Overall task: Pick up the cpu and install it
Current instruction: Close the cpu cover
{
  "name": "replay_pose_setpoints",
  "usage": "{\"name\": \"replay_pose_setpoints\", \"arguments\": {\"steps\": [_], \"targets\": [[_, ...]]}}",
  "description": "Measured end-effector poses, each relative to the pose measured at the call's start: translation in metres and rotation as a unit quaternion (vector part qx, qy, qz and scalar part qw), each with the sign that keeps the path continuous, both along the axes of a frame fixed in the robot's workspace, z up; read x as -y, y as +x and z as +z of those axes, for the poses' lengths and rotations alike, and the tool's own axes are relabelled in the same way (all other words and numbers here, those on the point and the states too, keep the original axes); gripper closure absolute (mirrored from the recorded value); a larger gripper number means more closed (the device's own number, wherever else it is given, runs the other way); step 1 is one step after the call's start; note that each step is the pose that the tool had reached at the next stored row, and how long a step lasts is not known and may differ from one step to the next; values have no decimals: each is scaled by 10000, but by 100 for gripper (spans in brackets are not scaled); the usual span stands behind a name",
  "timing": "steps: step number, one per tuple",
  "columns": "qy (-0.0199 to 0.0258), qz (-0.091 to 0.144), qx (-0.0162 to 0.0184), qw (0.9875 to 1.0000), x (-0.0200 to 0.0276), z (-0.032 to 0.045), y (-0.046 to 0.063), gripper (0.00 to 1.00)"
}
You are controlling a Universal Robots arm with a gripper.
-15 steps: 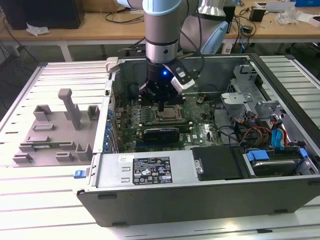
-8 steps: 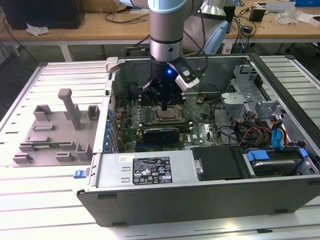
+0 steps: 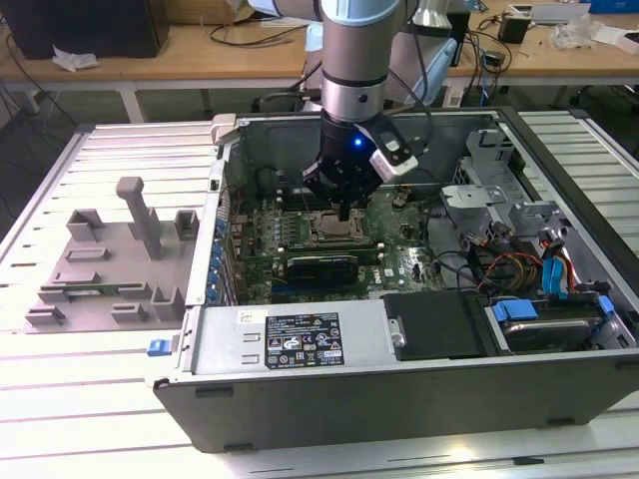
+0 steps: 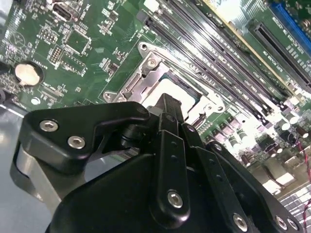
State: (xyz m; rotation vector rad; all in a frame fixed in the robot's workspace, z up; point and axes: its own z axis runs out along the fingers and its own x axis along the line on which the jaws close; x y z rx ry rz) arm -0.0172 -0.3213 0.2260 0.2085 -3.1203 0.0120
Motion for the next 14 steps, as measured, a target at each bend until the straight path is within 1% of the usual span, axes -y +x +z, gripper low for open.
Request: {"name": "replay_pose_setpoints", "arguments": {"steps": [1,2,3,4,7,11,12,14], "targets": [[0,-94,0,10000,0,0,0,89],[2,-121,1,9999,-1,-2,-22,89],[2,-121,6,9999,-1,-2,-59,89],[1,-121,8,9999,-1,-2,-73,89],[0,-121,9,9999,0,14,-76,89],[-3,-121,10,9999,0,98,-76,89],[-6,-121,10,9999,-1,154,-76,89],[-10,-121,10,9999,0,206,-76,89]]}}
